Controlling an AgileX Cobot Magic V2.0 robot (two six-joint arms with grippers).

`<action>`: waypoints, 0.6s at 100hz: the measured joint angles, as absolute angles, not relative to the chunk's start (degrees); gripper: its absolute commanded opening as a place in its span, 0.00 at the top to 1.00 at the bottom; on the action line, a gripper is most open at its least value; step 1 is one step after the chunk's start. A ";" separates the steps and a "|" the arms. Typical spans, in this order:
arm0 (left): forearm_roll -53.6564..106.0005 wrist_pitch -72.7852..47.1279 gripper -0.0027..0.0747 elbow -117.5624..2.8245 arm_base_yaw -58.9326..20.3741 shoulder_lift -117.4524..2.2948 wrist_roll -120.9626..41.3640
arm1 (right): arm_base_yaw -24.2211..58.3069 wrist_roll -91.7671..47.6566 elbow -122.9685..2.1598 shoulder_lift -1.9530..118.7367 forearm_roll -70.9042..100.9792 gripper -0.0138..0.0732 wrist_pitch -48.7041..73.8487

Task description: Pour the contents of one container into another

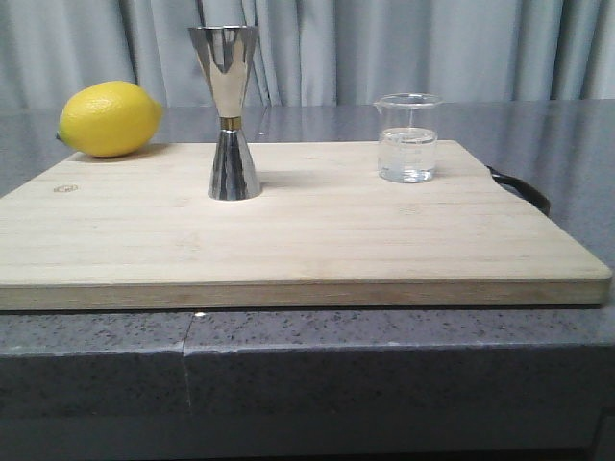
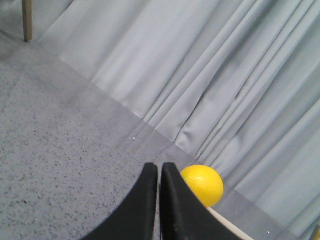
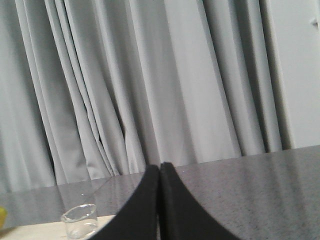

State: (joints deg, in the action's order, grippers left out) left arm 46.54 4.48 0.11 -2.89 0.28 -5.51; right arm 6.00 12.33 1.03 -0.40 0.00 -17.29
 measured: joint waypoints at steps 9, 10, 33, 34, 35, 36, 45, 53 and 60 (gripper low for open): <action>46.40 -0.58 0.99 -1.44 -2.89 0.28 -5.51 | 6.00 18.41 0.47 -0.40 2.00 0.93 -12.21; 46.09 -1.73 0.99 -1.72 -2.89 0.28 -5.51 | 6.00 18.86 0.29 -0.40 2.13 0.93 -11.29; 42.89 -18.03 0.99 -16.38 -3.47 -3.79 -16.34 | 6.00 19.39 -16.78 5.68 3.24 0.93 19.19; 42.83 -18.83 0.99 -17.20 -3.47 -4.18 -16.75 | 6.00 18.25 -17.99 6.64 3.24 0.93 19.78; 42.72 -19.21 0.99 -17.61 -3.47 -4.60 -17.59 | 6.00 17.64 -18.60 7.12 3.24 0.93 20.93; 42.73 -20.01 0.99 -18.00 -3.47 -5.47 -18.02 | 6.00 17.01 -19.78 7.63 3.24 0.93 21.50; 42.80 -24.29 0.96 -22.51 -3.47 -12.12 -22.91 | 6.23 9.39 -26.31 14.83 3.24 0.93 26.66; 45.66 -26.29 0.82 -25.45 -3.47 -18.27 -27.14 | 6.46 4.37 -31.33 21.62 3.24 0.92 27.80; 50.32 -27.37 0.63 -27.11 -3.47 -23.63 -32.42 | 6.50 2.18 -34.08 26.96 3.24 0.86 27.50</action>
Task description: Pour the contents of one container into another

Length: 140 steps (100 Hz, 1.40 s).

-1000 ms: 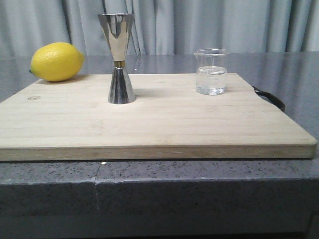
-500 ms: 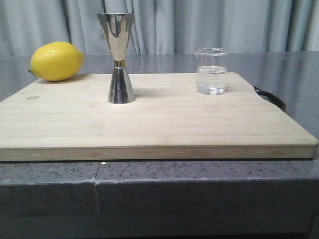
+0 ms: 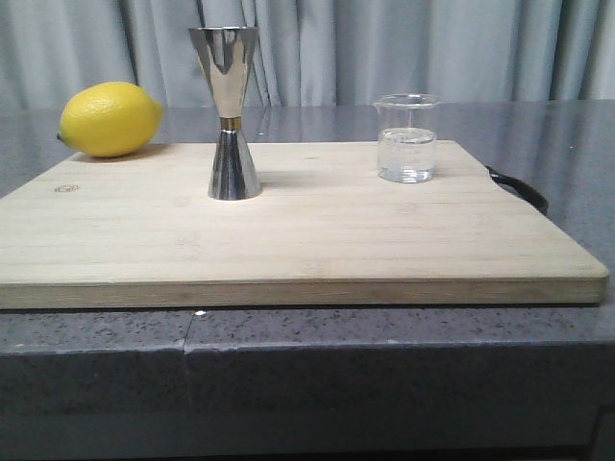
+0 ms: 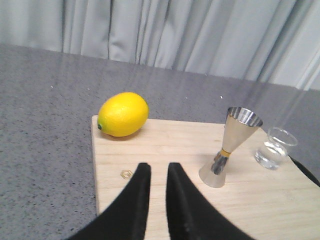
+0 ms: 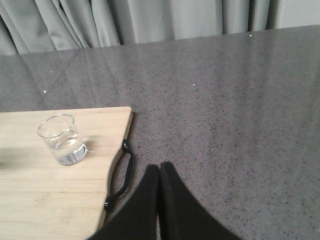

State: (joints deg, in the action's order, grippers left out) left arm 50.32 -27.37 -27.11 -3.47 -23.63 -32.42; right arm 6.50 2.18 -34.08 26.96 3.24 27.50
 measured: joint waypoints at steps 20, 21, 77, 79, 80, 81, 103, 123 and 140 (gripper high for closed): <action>66.46 -30.71 0.17 -28.26 -3.47 -35.12 -53.45 | 6.50 0.49 -35.62 38.06 3.35 0.60 21.32; 66.87 -30.82 0.17 -28.26 -3.47 -35.43 -54.10 | 6.50 0.39 -35.62 38.63 3.49 0.58 21.03; 101.01 -44.56 0.21 -28.39 -3.47 -61.71 -106.92 | 6.50 0.00 -35.65 50.58 7.53 0.52 15.15; 101.12 -45.18 0.21 -28.39 -3.47 -62.70 -107.88 | 6.50 0.00 -35.75 50.58 7.53 0.52 15.15; 101.11 -45.45 0.21 -28.39 -3.47 -63.03 -108.51 | 6.50 0.00 -35.75 50.58 7.53 0.52 15.15; 101.11 -45.87 0.21 -28.39 -3.47 -63.69 -108.82 | 6.50 0.00 -35.75 50.58 7.53 0.52 15.12; 101.28 -51.85 0.21 -31.11 -4.09 -72.89 -116.53 | 6.50 0.00 -35.75 50.58 7.53 0.52 15.01; 101.42 -52.97 0.21 -36.12 -8.23 -80.22 -120.48 | 6.50 0.00 -35.75 50.58 7.53 0.52 15.01; 101.52 -53.05 0.21 -40.81 -10.44 -85.76 -120.99 | 6.50 0.00 -35.75 50.58 7.53 0.52 15.01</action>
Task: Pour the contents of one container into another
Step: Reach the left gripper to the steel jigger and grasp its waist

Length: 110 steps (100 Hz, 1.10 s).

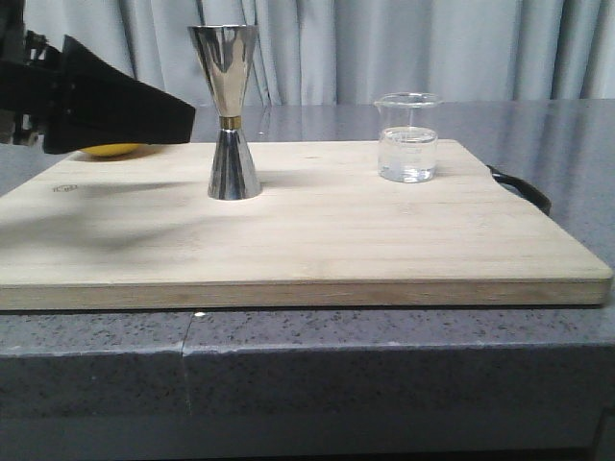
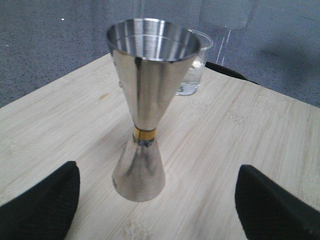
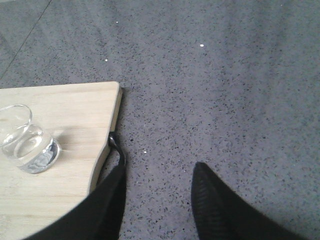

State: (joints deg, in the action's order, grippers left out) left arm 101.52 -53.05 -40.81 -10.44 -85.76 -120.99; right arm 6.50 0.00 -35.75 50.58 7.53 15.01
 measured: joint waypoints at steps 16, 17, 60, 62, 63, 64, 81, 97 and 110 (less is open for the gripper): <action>101.52 -53.05 0.21 -44.28 -11.84 -89.68 -120.99 | 6.50 0.00 -35.75 50.58 7.53 0.52 15.01; 101.52 -53.05 0.21 -44.57 -11.84 -89.81 -120.99 | 6.50 0.00 -35.75 50.58 7.53 0.52 15.01; 101.63 -53.23 0.26 -52.17 -15.62 -97.62 -120.99 | 6.50 0.00 -35.75 50.58 7.53 0.52 13.77; 101.63 -53.33 0.26 -52.46 -15.74 -97.93 -120.99 | 6.50 0.00 -35.75 50.58 7.53 0.52 13.77; 101.63 -53.33 0.26 -52.60 -15.74 -98.04 -120.99 | 6.50 0.00 -35.75 50.58 7.53 0.52 13.77; 101.63 -53.33 0.26 -52.59 -15.74 -98.26 -120.99 | 6.50 0.00 -35.75 50.58 7.53 0.52 13.77; 101.63 -53.33 0.27 -53.85 -16.11 -100.56 -120.99 | 6.50 0.00 -35.75 50.58 7.53 0.52 13.63; 101.63 -53.33 0.48 -54.07 -16.11 -100.67 -120.99 | 6.50 0.00 -35.75 50.58 7.53 0.52 12.87; 101.63 -53.33 0.77 -54.07 -16.11 -100.67 -120.99 | 6.50 0.00 -35.75 50.58 7.53 0.52 12.48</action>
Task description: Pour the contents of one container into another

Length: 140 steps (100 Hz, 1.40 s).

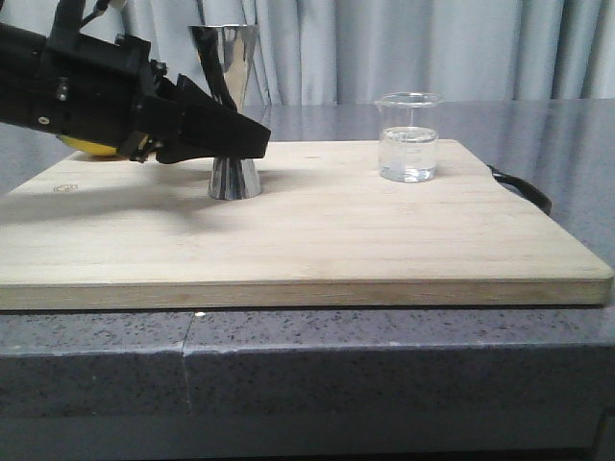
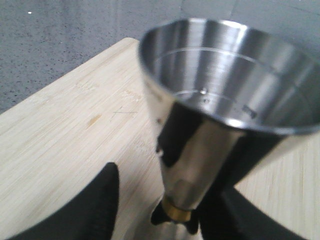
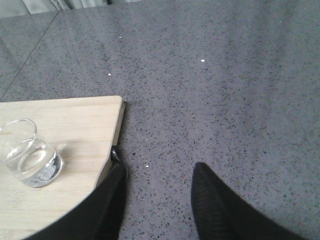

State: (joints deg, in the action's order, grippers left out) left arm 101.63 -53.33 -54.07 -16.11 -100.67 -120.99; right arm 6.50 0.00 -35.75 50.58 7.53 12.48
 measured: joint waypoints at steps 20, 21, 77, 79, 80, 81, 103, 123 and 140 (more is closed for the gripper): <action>102.05 -54.07 0.99 -54.18 -16.11 -100.67 -121.11 | 6.50 0.00 -35.75 50.58 7.53 0.52 12.35; 102.05 -54.07 0.99 -54.18 -16.11 -100.67 -121.11 | 6.50 0.00 -35.75 50.58 7.53 0.52 12.15; 96.51 -58.05 0.99 -54.18 -16.11 -91.76 -112.75 | 22.72 -4.10 -22.63 57.68 6.28 0.49 -14.16; 96.34 -58.23 0.99 -54.18 -16.11 -91.17 -112.44 | 22.90 -4.10 -22.46 58.40 6.28 0.47 -14.94; 96.10 -58.20 0.99 -54.18 -16.11 -90.80 -112.14 | 23.14 -4.10 -22.36 58.65 6.28 0.46 -15.71; 96.08 -58.31 0.99 -54.18 -16.11 -90.62 -112.02 | 23.23 -4.10 -22.38 59.15 6.28 0.45 -16.10; 94.73 -59.01 0.99 -54.18 -16.11 -87.04 -110.78 | 26.33 -4.10 -22.35 67.95 6.21 0.29 -27.63; 93.89 -59.36 0.99 -54.18 -16.11 -86.92 -109.83 | 28.87 -4.10 -22.35 75.43 6.07 0.29 -35.08; 92.45 -60.15 0.99 -54.18 -16.11 -86.92 -109.32 | 29.00 -4.10 -22.35 80.18 5.83 0.29 -43.21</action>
